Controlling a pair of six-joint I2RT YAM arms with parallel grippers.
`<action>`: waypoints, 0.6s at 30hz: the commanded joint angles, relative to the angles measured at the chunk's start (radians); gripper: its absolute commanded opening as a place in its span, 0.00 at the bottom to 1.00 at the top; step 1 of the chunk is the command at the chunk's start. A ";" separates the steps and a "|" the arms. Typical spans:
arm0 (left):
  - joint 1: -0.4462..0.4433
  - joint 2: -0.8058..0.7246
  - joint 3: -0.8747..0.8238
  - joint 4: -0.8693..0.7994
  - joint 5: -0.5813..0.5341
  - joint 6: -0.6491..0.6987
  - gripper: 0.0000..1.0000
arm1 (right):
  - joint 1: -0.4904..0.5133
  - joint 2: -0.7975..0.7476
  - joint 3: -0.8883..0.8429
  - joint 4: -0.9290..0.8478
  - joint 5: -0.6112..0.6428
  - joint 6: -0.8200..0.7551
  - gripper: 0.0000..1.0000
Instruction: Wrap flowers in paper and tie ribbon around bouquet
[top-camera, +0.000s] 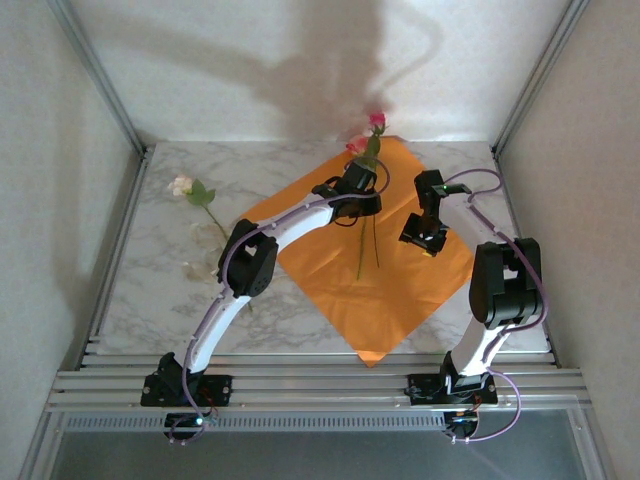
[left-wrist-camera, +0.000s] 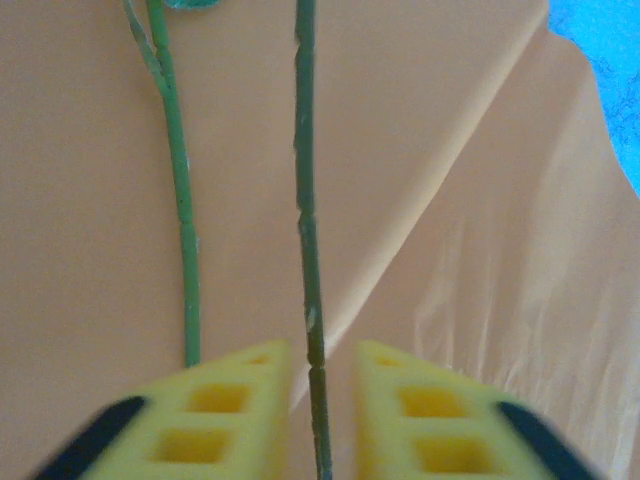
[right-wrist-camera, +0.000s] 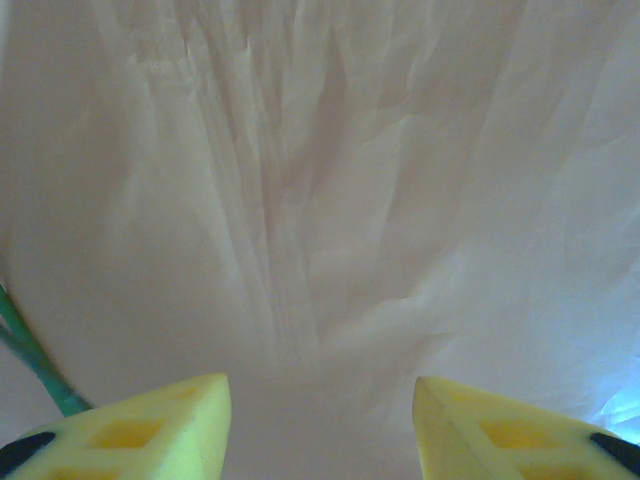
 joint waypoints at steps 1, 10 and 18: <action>-0.001 -0.039 0.000 -0.068 -0.024 0.006 0.36 | -0.008 0.021 -0.002 -0.014 0.001 0.000 0.52; 0.076 -0.446 -0.258 -0.239 -0.207 -0.034 0.52 | -0.015 0.112 0.053 0.000 -0.004 -0.035 0.53; 0.349 -0.715 -0.729 -0.426 -0.313 0.059 0.48 | -0.009 0.112 0.096 -0.004 0.002 -0.058 0.53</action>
